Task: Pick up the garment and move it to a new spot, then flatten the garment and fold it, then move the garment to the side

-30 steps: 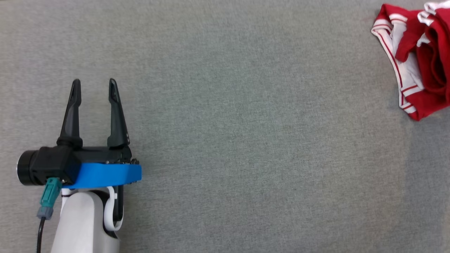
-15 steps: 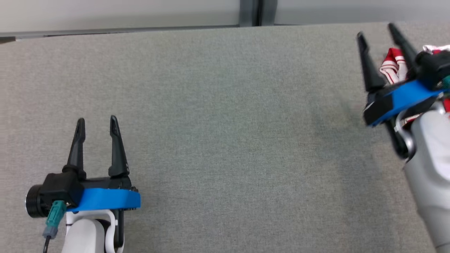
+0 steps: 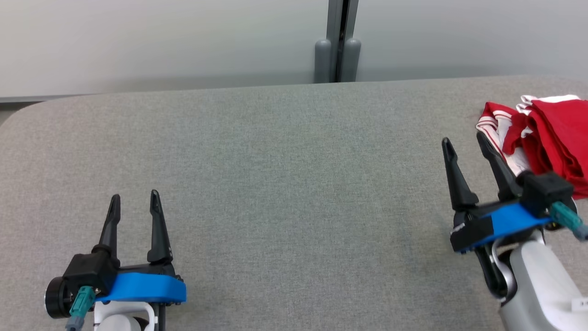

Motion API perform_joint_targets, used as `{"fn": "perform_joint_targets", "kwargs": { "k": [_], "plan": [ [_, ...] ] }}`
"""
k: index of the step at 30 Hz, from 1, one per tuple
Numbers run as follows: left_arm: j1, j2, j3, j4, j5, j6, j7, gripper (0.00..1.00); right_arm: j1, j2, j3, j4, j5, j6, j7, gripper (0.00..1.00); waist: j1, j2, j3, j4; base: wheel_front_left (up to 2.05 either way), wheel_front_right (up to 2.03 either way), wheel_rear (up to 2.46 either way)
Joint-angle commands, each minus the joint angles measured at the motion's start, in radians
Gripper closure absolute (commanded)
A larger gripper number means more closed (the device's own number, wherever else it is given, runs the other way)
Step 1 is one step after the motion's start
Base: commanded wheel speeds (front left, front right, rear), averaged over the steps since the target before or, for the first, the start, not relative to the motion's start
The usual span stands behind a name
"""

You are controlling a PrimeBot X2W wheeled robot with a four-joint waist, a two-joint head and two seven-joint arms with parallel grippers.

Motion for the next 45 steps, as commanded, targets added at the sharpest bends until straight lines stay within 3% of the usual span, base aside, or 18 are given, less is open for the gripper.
{"fn": "perform_joint_targets", "kwargs": {
  "k": [1, 15, 30, 31, 36, 45],
  "plan": [
    [0.012, -0.001, -0.002, 0.002, -0.006, 0.002, -0.004, 0.0, 0.046, 0.016, -0.025, -0.031, -0.012, 0.0, 0.003, 0.0, 0.0002, 0.0, -0.014, -0.003, 0.0, 0.0, 0.0],
    [0.044, -0.001, -0.026, 0.007, -0.014, 0.012, -0.004, 0.0, 0.315, 0.134, -0.18, -0.316, -0.105, 0.0, 0.114, 0.0, 0.0002, 0.0, -0.071, 0.026, 0.0, 0.0, 0.0],
    [0.031, 0.008, -0.031, 0.007, -0.024, 0.032, -0.004, 0.0, 0.365, 0.153, -0.213, -0.371, -0.122, 0.0, 0.16, 0.0, 0.0002, 0.0, -0.074, 0.03, 0.0, 0.0, 0.0],
    [0.037, 0.004, -0.026, 0.008, -0.024, 0.028, 0.0, 1.0, 0.353, 0.15, -0.21, -0.368, -0.121, 0.0, 0.158, 1.0, 0.0002, 0.0, -0.074, 0.03, 0.0, 0.0, 0.0],
    [0.056, -0.002, -0.023, 0.043, -0.028, 0.027, 0.007, 1.0, 0.361, 0.152, -0.207, -0.329, -0.116, 0.0, 0.162, 1.0, 0.0002, 0.0, -0.075, 0.03, 0.0, 0.0, 0.0],
    [0.044, -0.002, -0.002, 0.046, -0.201, 0.013, 0.057, 1.0, 0.352, 0.152, -0.214, -0.307, 0.064, 0.0, 0.191, 1.0, 0.0002, 0.0, -0.08, 0.028, 0.0, 0.0, 0.0]
  ]
}}
